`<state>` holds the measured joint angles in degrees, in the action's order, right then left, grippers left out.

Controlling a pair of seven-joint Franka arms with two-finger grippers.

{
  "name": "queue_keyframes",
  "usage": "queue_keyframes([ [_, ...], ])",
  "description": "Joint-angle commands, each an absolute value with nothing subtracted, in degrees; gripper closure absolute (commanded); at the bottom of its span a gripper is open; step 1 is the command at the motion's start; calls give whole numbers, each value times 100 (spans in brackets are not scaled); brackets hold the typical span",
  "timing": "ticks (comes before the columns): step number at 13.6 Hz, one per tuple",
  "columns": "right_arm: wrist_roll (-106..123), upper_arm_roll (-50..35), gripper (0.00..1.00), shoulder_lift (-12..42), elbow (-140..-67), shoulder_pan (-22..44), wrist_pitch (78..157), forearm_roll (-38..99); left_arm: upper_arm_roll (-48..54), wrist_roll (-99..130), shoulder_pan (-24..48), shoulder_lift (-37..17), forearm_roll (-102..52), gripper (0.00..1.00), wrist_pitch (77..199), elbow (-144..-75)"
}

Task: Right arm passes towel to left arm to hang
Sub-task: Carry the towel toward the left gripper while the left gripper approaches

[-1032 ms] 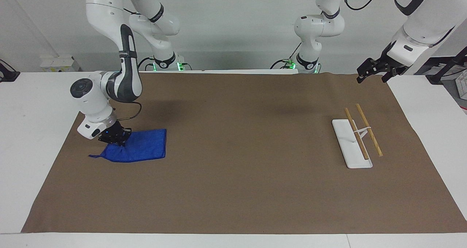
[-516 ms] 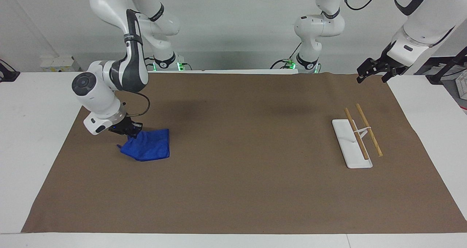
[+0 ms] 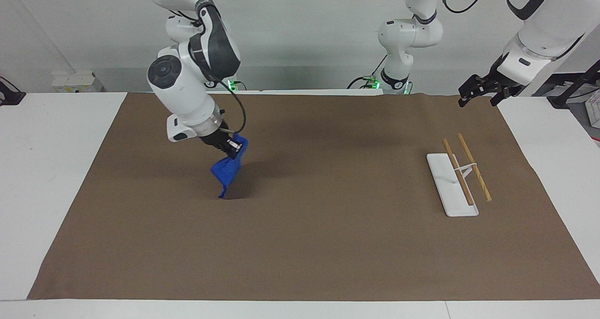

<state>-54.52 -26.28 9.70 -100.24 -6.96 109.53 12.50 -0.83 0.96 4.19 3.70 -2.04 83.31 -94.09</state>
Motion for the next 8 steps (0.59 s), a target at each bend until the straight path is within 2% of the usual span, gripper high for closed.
queue_keyframes([
  [1, -6701, -3188, 100, 1204, -9756, -773, 11423, 1547, -123, 568, 439, 579, -237, 0, 8436, -9744],
  [4, -8125, -3892, 100, 1423, -9738, -695, 12520, 1564, -105, 3199, 518, 877, -604, 0, 9454, -10553],
  [8, -9349, -4455, 100, 1731, -9537, -519, 13621, 2065, -44, 5717, 588, 958, -1307, 0, 10062, -11108],
])
